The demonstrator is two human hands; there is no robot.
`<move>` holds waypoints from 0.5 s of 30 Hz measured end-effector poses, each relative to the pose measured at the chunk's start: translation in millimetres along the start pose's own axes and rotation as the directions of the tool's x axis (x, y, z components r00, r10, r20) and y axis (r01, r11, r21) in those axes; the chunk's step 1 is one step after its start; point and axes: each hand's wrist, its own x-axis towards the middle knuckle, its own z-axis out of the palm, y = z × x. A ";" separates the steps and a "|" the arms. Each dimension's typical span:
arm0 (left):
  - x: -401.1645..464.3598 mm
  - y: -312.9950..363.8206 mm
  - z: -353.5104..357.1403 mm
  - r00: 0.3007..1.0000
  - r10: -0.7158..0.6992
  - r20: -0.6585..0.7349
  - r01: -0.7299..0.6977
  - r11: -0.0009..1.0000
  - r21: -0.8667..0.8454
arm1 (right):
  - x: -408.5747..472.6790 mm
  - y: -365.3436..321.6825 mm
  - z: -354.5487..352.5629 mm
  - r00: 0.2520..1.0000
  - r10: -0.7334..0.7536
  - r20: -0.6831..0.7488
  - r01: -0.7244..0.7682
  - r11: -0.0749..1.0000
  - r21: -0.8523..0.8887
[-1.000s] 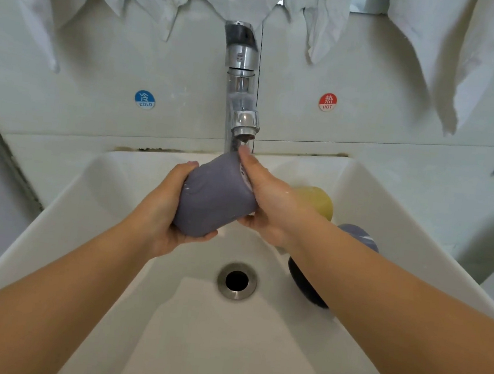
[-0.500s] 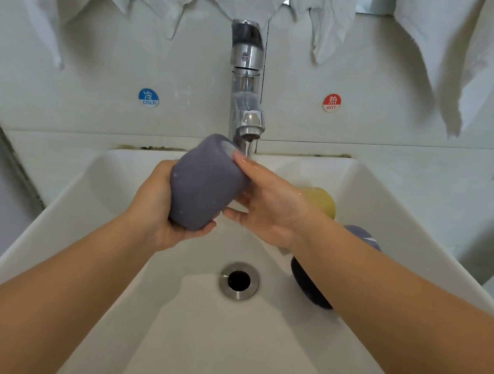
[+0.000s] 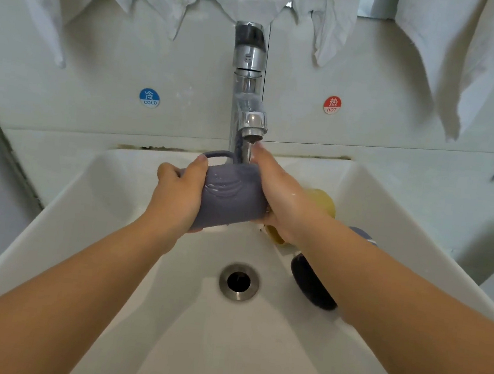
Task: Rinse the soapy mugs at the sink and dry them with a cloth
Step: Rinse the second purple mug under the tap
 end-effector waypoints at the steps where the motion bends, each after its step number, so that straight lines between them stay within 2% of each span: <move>1: -1.1 0.2 0.6 1.000 0.012 0.009 -0.012 1.000 0.016 | -2.3 -0.5 -1.6 0.999 -0.044 0.029 0.047 0.994 -0.095; 4: -4.3 0.2 -0.2 0.996 0.040 0.075 -0.043 0.998 0.044 | -2.5 1.6 -8.8 0.994 -0.109 0.017 0.109 0.952 -0.287; 6: -7.1 -1.8 -0.6 0.982 0.091 0.168 -0.101 0.994 0.049 | 1.6 -0.5 -14.7 0.995 -0.091 -0.050 0.073 0.954 -0.290; 8: -9.9 -4.3 1.7 0.960 0.154 0.234 -0.173 0.983 0.065 | 2.3 -3.1 -20.9 0.992 -0.108 -0.058 0.087 0.954 -0.287; 11: -13.9 -2.0 12.9 0.961 0.157 0.226 -0.161 0.987 0.001 | 1.5 -5.3 -28.8 0.989 -0.126 -0.082 0.096 0.949 -0.299; 15: -15.9 2.4 28.1 0.970 0.125 0.208 -0.114 0.991 -0.063 | -1.8 -6.1 -37.1 0.997 -0.051 -0.063 0.037 0.976 -0.212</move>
